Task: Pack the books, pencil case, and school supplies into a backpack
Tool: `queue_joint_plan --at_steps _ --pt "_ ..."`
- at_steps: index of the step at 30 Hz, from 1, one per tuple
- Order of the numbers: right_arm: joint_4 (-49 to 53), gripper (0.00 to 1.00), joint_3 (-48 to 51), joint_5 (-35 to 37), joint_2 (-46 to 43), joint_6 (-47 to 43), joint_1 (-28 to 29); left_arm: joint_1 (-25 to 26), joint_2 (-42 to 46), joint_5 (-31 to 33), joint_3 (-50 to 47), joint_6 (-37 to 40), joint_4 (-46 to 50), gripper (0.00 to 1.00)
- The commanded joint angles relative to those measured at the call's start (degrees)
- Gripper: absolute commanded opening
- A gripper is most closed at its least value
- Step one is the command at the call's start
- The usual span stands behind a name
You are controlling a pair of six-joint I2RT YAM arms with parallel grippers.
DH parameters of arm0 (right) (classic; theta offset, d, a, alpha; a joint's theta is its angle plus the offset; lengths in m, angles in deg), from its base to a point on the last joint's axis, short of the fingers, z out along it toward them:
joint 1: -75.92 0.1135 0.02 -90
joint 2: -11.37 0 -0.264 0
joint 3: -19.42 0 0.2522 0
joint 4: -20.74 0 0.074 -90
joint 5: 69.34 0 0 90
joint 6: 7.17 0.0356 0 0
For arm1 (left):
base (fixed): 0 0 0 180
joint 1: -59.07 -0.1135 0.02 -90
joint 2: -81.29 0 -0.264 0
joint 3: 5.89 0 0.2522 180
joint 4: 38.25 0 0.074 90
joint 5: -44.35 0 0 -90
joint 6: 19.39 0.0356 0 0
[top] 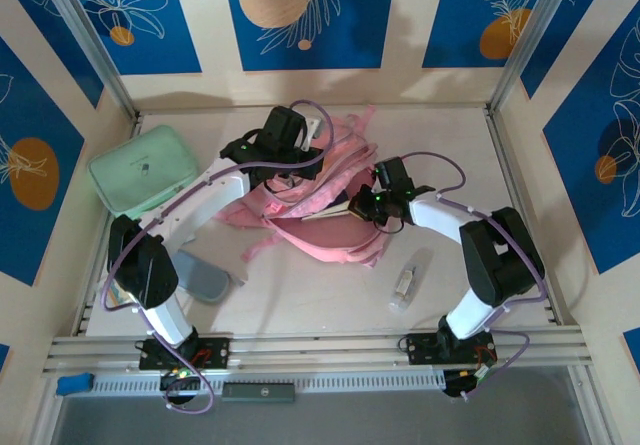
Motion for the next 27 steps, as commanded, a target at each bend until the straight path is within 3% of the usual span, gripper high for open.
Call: queue_joint_plan --at_steps 1,7,11,14,19,22,27 --pt "2.51 0.0 0.6 1.35 -4.35 -2.5 0.25 -0.11 2.39 -4.66 -0.3 -2.82 -6.11 0.0" --pt "12.13 0.02 7.55 2.93 -18.65 -5.39 -1.53 -0.13 0.92 -10.83 -4.21 -5.19 -7.36 0.04" --pt "23.71 0.05 6.01 6.54 -27.81 -7.22 -1.54 -0.41 3.63 -14.42 -9.51 -8.74 -10.11 0.38" --pt "30.98 0.1 3.54 6.98 -32.91 -8.1 -1.37 -1.22 8.78 -14.56 -15.22 -11.32 -11.89 0.5" --pt "36.91 0.13 -0.66 3.92 -32.12 -8.82 3.6 -4.35 19.13 -9.94 -27.69 -15.23 -12.87 0.57" --pt "34.7 0.14 -2.14 1.24 -27.72 -6.65 9.43 -8.89 22.29 -9.51 -34.05 -20.27 -12.4 0.58" --pt "28.98 0.14 -4.82 4.6 -20.47 -2.78 20.25 -16.45 25.08 -8.3 -42.88 -28.34 -14.59 0.57"
